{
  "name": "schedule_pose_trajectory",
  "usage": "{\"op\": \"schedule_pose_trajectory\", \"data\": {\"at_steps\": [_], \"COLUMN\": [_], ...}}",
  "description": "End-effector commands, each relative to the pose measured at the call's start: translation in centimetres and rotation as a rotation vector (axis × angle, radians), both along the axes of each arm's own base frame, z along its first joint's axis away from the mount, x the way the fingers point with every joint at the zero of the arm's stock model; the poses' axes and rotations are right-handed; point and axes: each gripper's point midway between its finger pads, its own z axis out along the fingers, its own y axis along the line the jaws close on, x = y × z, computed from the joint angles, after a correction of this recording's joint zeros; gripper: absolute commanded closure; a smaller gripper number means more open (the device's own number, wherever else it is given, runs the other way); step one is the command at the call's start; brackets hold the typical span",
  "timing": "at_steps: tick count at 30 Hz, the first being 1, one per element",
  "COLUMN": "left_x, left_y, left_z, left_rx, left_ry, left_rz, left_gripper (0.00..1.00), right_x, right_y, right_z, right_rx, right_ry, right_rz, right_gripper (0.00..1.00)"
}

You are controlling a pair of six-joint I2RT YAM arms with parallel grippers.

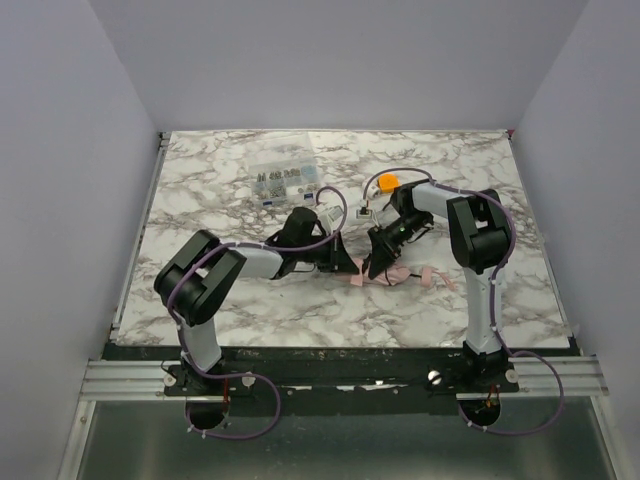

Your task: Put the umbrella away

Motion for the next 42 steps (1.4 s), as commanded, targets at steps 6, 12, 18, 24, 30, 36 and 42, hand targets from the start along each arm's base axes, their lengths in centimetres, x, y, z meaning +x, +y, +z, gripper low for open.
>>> {"op": "schedule_pose_trajectory", "data": {"at_steps": [6, 12, 18, 24, 30, 36, 42], "left_x": [0.4, 1.0, -0.1, -1.2, -1.4, -2.4, -3.5], "left_y": [4.5, 4.6, 3.9, 3.8, 5.0, 5.7, 5.9], "left_z": [-5.2, -4.6, -5.2, -6.0, -7.2, -8.8, -9.5], "left_rx": [0.332, 0.378, 0.357, 0.383, 0.471, 0.517, 0.544], "left_ry": [-0.102, -0.149, -0.131, -0.109, -0.093, -0.053, -0.038], "left_rz": [0.108, 0.089, 0.039, -0.003, 0.009, 0.002, -0.015], "left_gripper": [0.86, 0.83, 0.80, 0.72, 0.68, 0.71, 0.76], "right_x": [-1.4, -1.3, -1.3, -1.3, -1.3, -1.4, -1.4], "right_y": [-3.9, -3.9, -4.0, -3.9, -3.8, -3.8, -3.9], "right_z": [-7.2, -7.2, -7.3, -7.3, -7.2, -7.1, -7.1], "right_rx": [-0.235, -0.234, -0.237, -0.233, -0.229, -0.225, -0.225], "right_ry": [-0.042, -0.046, -0.046, -0.046, -0.047, -0.045, -0.047], "right_rz": [0.137, 0.138, 0.139, 0.140, 0.140, 0.143, 0.143], "right_gripper": [1.00, 1.00, 1.00, 1.00, 1.00, 1.00, 1.00]}}
